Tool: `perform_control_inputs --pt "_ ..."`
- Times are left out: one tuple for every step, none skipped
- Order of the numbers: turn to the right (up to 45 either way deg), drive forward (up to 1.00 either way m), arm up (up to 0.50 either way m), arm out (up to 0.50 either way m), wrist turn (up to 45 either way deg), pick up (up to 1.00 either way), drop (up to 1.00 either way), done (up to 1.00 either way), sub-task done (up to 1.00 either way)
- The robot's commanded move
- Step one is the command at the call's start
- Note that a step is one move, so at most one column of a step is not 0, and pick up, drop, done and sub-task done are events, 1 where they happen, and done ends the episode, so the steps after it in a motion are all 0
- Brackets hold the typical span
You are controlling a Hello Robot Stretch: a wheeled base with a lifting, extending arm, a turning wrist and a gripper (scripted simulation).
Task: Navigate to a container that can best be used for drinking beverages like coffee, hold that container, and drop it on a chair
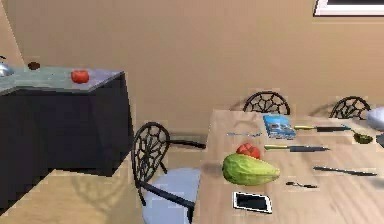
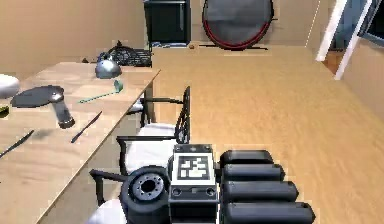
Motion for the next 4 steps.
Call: perform_control_inputs --pt "-45.0 0.0 0.0 0.0 0.0 0.0 0.0 0.0 0.0" --pt "-12.0 0.0 0.0 0.0 0.0 0.0 0.0 0.0 0.0" --pt "-3.0 0.0 0.0 0.0 0.0 0.0 0.0 0.0 0.0" --pt "0.0 0.0 0.0 0.26 0.0 0.0 0.0 0.0 0.0"
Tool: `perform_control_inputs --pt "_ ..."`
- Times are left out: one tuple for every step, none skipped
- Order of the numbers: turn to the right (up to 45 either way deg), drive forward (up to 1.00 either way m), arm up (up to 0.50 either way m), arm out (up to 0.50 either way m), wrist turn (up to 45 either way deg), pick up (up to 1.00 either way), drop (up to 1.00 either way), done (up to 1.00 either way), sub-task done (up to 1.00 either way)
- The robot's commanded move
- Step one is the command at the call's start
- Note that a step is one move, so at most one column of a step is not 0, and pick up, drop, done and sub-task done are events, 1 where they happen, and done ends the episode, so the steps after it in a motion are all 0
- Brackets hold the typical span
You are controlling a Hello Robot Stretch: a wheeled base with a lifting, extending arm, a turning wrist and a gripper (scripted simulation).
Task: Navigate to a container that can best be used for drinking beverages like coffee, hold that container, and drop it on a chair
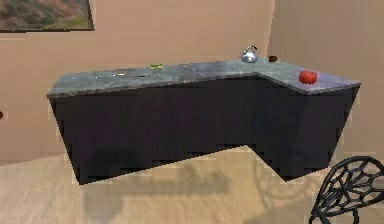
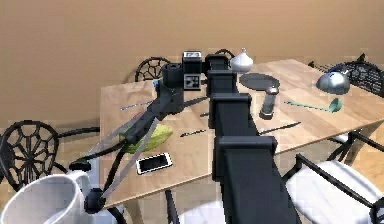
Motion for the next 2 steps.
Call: perform_control_inputs --pt "0.0 0.0 0.0 0.0 45.0 0.0 0.0 0.0 0.0" --pt "0.0 0.0 0.0 0.0 45.0 0.0 0.0 0.0 0.0"
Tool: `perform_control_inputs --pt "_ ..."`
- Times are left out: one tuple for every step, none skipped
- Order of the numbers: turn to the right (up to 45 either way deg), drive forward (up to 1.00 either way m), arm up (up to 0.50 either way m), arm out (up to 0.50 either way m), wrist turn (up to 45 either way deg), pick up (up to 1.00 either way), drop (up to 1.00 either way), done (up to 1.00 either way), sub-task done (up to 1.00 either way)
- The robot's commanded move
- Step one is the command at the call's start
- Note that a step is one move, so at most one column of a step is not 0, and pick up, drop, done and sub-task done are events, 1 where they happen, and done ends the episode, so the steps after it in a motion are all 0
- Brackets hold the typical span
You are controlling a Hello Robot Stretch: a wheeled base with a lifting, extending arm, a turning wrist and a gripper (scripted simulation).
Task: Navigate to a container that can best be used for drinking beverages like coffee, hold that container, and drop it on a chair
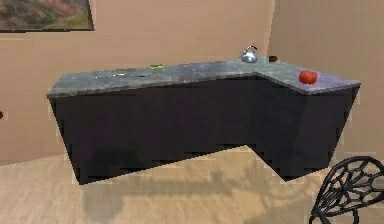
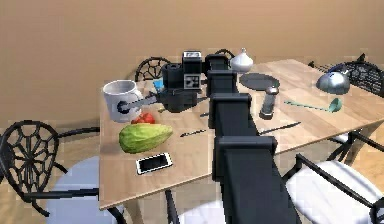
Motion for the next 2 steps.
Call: perform_control_inputs --pt "0.0 0.0 0.0 0.0 45.0 0.0 0.0 0.0 0.0" --pt "0.0 0.0 0.0 0.0 42.0 0.0 0.0 0.0 0.0"
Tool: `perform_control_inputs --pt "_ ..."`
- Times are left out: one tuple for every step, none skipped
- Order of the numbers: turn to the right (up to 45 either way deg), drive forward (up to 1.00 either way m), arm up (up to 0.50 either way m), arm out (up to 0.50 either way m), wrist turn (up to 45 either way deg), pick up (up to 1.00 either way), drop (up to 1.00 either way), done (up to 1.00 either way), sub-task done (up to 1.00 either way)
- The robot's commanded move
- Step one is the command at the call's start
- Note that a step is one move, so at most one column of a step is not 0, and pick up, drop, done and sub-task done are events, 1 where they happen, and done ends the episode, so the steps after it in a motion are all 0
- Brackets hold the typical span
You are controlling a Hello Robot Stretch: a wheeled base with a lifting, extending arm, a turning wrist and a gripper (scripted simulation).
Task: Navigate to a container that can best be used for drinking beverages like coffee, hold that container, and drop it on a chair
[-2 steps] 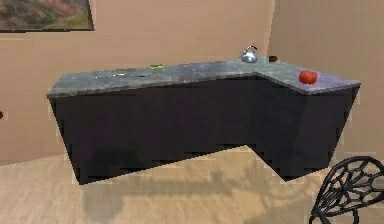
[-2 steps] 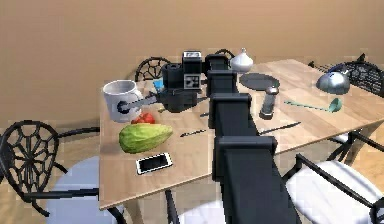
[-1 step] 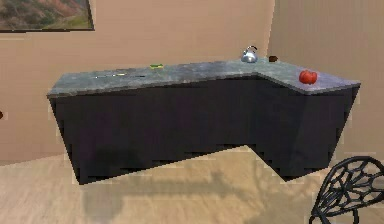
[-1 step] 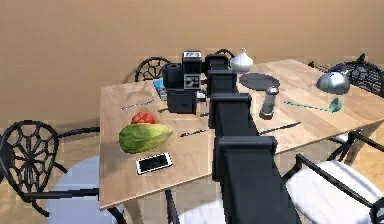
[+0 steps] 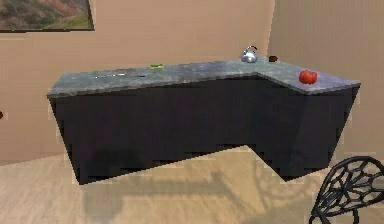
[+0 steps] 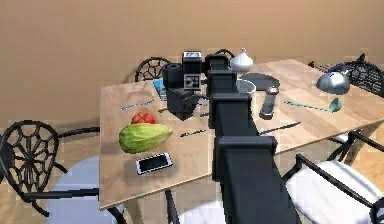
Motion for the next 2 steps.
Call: perform_control_inputs --pt "0.0 0.0 -0.44 0.0 0.0 0.0 0.0 0.0 0.0" --pt "0.0 0.0 -0.5 0.0 0.0 0.0 0.0 0.0 0.0"
